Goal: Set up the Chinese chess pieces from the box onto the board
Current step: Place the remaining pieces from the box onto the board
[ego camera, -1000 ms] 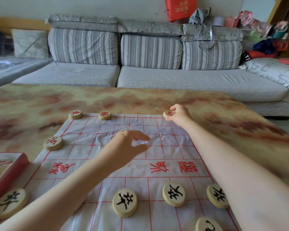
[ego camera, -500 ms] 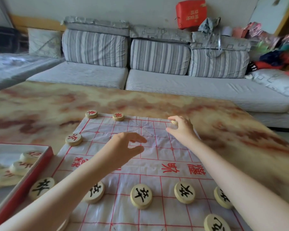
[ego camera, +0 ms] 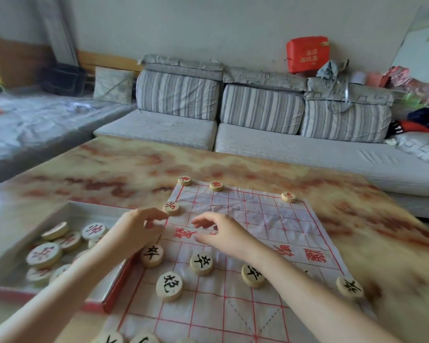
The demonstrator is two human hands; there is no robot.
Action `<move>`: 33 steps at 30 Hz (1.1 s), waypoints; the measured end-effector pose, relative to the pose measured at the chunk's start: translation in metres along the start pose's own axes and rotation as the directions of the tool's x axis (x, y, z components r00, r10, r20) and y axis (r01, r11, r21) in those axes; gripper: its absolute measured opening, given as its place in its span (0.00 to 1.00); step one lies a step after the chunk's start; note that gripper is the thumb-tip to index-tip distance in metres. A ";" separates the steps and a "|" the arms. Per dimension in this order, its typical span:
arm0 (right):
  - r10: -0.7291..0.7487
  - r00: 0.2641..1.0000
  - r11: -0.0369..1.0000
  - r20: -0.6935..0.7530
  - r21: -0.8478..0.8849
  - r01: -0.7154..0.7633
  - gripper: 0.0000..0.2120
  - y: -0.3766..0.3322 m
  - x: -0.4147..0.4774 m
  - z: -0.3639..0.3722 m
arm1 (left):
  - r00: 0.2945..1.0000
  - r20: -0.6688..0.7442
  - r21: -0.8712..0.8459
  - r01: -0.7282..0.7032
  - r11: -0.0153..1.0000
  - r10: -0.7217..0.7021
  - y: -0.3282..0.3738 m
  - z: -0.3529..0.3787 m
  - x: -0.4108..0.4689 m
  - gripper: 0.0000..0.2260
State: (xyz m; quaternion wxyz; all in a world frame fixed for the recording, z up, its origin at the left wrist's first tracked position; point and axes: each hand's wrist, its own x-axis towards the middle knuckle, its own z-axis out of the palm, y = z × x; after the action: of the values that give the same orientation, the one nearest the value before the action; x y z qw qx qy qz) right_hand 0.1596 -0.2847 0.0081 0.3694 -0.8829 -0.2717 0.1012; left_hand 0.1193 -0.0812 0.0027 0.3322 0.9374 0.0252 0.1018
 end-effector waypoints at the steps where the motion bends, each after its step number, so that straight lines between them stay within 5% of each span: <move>1: -0.011 1.000 1.000 0.006 0.005 0.011 0.16 -0.009 0.002 0.008 | 1.000 -0.011 0.022 0.015 1.000 -0.015 -0.011 -0.009 -0.005 0.12; 10: 0.033 0.996 0.990 0.080 -0.141 -0.022 0.25 -0.057 0.052 0.070 | 0.988 -0.005 0.144 0.152 0.978 -0.153 -0.076 -0.040 -0.032 0.19; 19: 0.123 0.989 0.933 0.080 -0.350 -0.088 0.19 -0.066 0.100 0.105 | 0.995 0.010 0.250 0.096 0.964 -0.101 -0.076 -0.022 -0.014 0.25; 22: 0.097 0.995 0.963 0.018 -0.256 -0.089 0.18 -0.061 0.099 0.108 | 0.993 -0.006 0.159 0.114 0.981 -0.114 -0.077 -0.019 -0.011 0.35; 29: 0.017 0.999 0.987 0.050 -0.158 -0.009 0.12 -0.053 0.096 0.108 | 0.982 -0.113 -0.074 0.145 0.987 -0.152 -0.081 -0.015 -0.016 0.34; 33: 0.006 0.999 1.000 -0.037 -0.006 -0.006 0.19 -0.053 0.093 0.105 | 0.982 -0.112 -0.162 0.130 0.978 -0.149 -0.075 -0.017 -0.019 0.28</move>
State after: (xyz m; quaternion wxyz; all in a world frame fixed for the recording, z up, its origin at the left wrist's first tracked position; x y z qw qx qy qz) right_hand 0.1756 -0.1395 -0.0266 0.3713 -0.8865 -0.2627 0.0851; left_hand 0.0992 -0.0142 -0.0349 0.4078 0.8967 0.1036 0.1376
